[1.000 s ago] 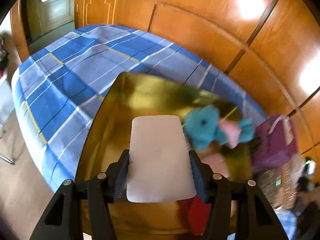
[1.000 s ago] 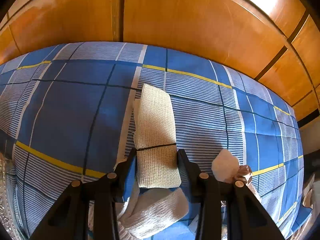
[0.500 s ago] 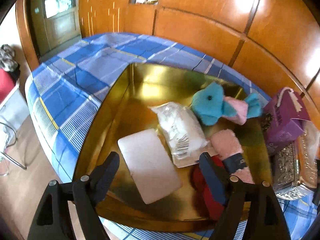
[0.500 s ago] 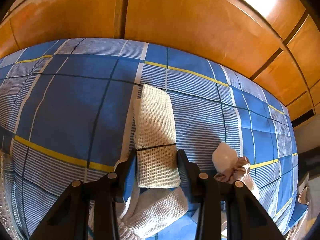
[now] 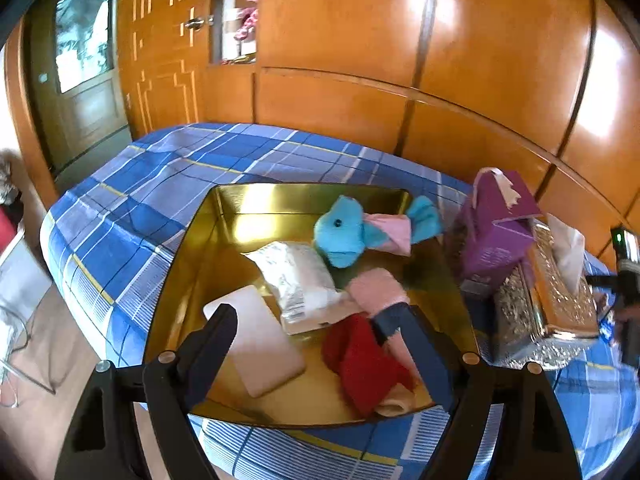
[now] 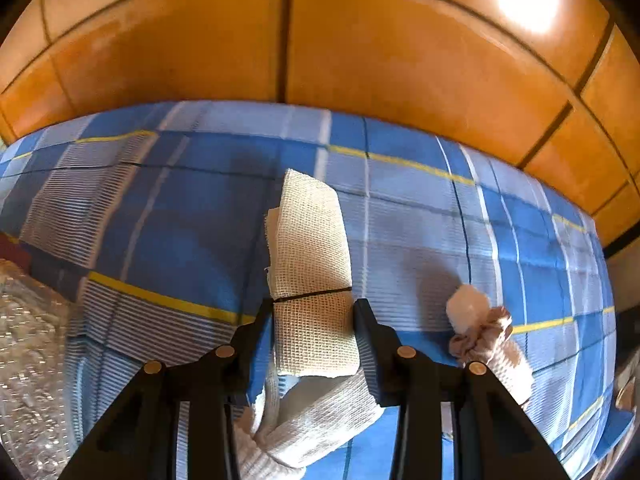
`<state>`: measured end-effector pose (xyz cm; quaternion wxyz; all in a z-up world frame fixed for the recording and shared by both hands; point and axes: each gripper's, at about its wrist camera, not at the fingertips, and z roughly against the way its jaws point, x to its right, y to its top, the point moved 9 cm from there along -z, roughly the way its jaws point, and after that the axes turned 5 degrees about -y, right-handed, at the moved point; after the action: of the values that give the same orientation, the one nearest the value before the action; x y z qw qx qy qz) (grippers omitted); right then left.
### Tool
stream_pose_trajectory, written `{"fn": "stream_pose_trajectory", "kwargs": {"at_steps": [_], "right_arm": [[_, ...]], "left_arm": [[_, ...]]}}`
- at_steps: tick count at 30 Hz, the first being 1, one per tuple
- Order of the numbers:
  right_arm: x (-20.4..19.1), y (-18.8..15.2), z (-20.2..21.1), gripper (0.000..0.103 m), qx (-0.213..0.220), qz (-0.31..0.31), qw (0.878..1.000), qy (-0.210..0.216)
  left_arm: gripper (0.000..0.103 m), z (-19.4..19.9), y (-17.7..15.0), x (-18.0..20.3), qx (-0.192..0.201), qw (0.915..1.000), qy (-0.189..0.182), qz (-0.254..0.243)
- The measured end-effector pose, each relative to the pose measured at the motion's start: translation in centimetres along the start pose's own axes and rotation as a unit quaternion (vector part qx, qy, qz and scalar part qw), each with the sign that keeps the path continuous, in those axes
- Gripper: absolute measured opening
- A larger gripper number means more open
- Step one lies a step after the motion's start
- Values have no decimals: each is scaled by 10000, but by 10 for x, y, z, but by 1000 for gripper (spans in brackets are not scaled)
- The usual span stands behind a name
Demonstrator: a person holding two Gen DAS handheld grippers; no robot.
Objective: Organize soft objects
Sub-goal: 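Carry the beige bandage roll with the right tool into the gold tray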
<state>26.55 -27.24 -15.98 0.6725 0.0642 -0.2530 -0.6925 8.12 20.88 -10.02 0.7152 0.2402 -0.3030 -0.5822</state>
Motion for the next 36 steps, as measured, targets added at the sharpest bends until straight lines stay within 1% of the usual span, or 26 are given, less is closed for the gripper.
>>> {"fn": "stream_pose_trajectory", "kwargs": {"at_steps": [6,9,12,15,16,19,20,22,23,27,30,33,34,35,36], "right_arm": [[-19,27,25,38,211,290,9994,22],[-35,49,49,38,479,453,9978,61],[-53,68,70,38,746,659,9948,192],[-84,83,101,38,1002,977,9895,352],[-100,87,114,38,1095,1127,9866,429],[-136,90,141,38,1210,1398,9801,720],[-154,88,152,38,1185,1503,9771,931],[-179,81,167,38,1133,1634,9722,1233],[-197,75,177,38,1093,1731,9678,1466],[-243,52,197,38,904,1893,9551,2093],[-278,24,208,38,565,1895,9442,2632],[-305,-8,216,38,98,1843,9302,3172],[-316,-21,217,38,-47,1857,9232,3365],[-324,-31,218,38,-111,1903,9192,3446],[-330,-39,219,38,-132,1943,9177,3464]], "left_arm": [[84,4,-8,14,-6,9998,-147,-167],[84,7,-11,19,7,9995,-186,-249],[84,9,-12,21,16,9994,-192,-299],[84,11,-12,22,32,9993,-187,-312],[84,12,-11,21,48,9994,-183,-302],[84,15,-9,19,93,9994,-173,-286],[84,17,-9,18,116,9994,-160,-281],[84,19,-9,14,149,9995,-129,-264],[84,20,-8,12,151,9995,-115,-259],[84,22,-10,3,172,9997,-57,-191],[84,24,-10,-3,192,9997,-16,-134],[84,26,-9,-10,231,9997,22,-42],[84,27,-9,-14,252,9997,45,18],[84,27,-9,-17,269,9996,68,66],[84,28,-8,-23,291,9994,105,138]]}}
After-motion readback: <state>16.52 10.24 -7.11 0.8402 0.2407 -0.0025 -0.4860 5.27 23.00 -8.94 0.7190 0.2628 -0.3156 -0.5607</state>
